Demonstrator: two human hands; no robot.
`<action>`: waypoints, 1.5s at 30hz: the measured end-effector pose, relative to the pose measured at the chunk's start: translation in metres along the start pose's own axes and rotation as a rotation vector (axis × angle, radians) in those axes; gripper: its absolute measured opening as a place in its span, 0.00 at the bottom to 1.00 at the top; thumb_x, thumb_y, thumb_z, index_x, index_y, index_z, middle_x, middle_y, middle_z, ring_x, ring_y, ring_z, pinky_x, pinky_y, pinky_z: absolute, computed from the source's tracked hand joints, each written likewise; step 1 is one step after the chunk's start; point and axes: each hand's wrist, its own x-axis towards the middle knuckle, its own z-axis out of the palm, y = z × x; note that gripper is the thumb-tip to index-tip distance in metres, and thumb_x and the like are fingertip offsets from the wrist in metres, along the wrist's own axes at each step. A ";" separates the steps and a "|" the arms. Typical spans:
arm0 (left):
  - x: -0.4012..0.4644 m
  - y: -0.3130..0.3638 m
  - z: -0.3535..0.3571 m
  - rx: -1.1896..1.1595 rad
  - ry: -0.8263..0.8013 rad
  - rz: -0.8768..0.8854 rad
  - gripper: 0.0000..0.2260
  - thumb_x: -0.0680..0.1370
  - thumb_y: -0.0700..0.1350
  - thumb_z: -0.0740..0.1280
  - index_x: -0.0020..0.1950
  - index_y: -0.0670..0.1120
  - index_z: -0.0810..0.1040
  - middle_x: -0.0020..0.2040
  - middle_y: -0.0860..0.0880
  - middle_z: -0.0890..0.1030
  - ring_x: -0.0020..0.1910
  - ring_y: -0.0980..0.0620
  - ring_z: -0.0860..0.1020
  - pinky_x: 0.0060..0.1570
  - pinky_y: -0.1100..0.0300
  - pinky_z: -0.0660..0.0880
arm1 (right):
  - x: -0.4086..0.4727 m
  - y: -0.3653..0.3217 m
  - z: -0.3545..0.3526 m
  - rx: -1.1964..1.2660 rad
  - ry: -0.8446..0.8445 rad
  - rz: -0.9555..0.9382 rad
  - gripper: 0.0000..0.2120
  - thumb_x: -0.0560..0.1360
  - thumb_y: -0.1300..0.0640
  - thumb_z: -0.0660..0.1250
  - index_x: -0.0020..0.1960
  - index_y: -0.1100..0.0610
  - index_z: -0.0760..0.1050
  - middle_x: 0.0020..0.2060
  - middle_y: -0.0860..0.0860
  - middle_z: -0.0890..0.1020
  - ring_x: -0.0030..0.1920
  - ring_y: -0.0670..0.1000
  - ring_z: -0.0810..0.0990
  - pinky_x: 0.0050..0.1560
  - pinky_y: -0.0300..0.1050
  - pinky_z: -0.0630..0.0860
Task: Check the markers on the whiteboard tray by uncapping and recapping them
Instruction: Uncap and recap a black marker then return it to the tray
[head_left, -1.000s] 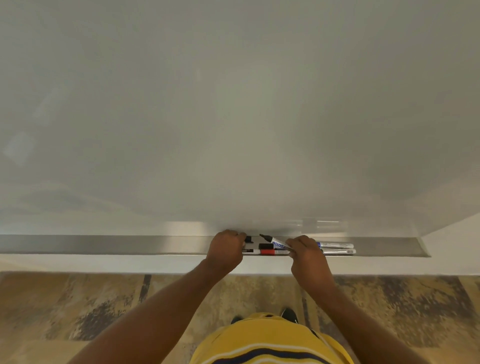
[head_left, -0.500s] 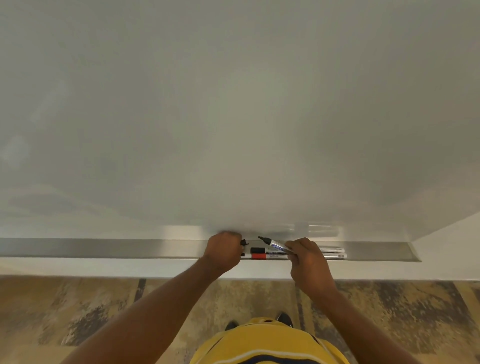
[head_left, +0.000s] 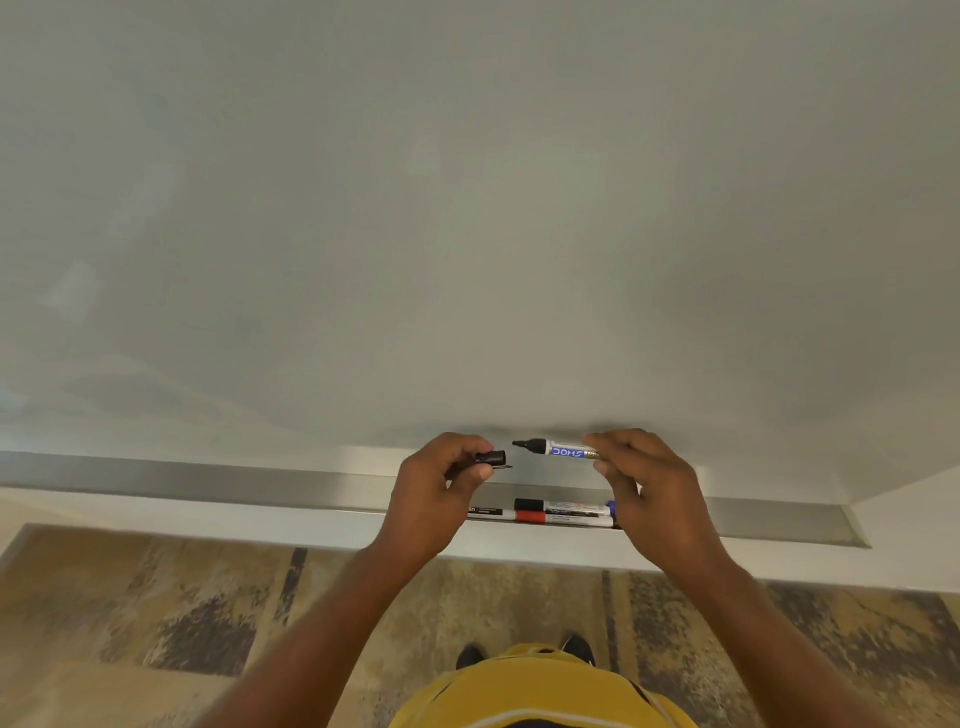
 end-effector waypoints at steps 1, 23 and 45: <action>-0.001 0.002 -0.001 -0.012 0.012 -0.002 0.12 0.75 0.39 0.71 0.51 0.56 0.81 0.46 0.59 0.83 0.47 0.60 0.81 0.46 0.71 0.75 | 0.002 -0.002 -0.001 -0.004 0.000 -0.015 0.18 0.73 0.71 0.67 0.59 0.56 0.79 0.51 0.46 0.79 0.53 0.46 0.76 0.54 0.31 0.70; 0.005 0.023 -0.004 -0.148 0.005 -0.128 0.13 0.74 0.34 0.70 0.44 0.53 0.84 0.37 0.50 0.85 0.36 0.55 0.82 0.44 0.64 0.79 | 0.011 -0.012 0.013 0.013 0.049 -0.092 0.20 0.69 0.76 0.69 0.56 0.59 0.81 0.51 0.52 0.82 0.52 0.47 0.79 0.59 0.39 0.74; 0.028 -0.071 -0.006 0.393 -0.098 -0.150 0.10 0.73 0.37 0.69 0.46 0.52 0.83 0.38 0.60 0.81 0.40 0.55 0.79 0.42 0.63 0.73 | -0.007 0.037 0.038 -0.081 -0.194 0.075 0.20 0.77 0.63 0.64 0.68 0.53 0.71 0.65 0.50 0.75 0.64 0.47 0.72 0.67 0.38 0.64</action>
